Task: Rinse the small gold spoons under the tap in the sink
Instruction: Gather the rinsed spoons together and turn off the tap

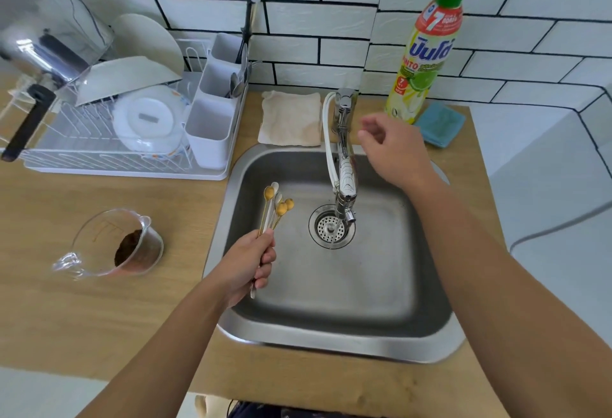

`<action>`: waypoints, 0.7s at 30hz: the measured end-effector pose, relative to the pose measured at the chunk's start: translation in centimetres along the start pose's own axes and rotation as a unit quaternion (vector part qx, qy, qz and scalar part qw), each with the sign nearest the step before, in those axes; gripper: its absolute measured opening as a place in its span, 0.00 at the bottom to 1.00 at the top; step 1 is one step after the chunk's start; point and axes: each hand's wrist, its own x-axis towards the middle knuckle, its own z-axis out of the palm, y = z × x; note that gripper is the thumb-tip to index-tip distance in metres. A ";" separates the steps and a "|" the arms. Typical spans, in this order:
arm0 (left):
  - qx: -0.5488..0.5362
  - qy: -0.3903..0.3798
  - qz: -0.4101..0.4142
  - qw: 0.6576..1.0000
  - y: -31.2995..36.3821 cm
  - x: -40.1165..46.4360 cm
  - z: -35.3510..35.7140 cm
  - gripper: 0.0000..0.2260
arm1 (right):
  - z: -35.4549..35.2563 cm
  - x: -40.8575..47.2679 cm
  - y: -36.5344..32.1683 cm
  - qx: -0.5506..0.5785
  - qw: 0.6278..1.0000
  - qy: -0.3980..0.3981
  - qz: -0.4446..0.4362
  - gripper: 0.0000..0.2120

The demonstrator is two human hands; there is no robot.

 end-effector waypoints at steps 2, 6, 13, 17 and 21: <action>0.001 -0.001 0.003 1.000 0.3 -0.1 0.2 0.12 | 0.1 1.3 -0.9 -0.022 1.000 -0.012 -0.017 0.17; 0.013 -0.003 0.007 1.000 0.8 0.1 0.5 0.13 | 0.8 3.2 -1.4 -0.062 0.997 -0.045 -0.023 0.22; 0.020 0.002 0.006 1.000 1.0 0.3 0.4 0.13 | 1.4 4.2 -1.7 -0.108 0.993 -0.051 -0.018 0.21; 0.018 0.003 0.003 1.000 1.0 0.4 0.5 0.13 | 1.8 4.0 -1.3 -0.088 0.994 -0.058 0.005 0.24; 0.019 0.008 0.003 1.000 1.1 0.6 0.9 0.13 | 2.5 3.6 -0.7 -0.085 0.994 -0.072 0.022 0.26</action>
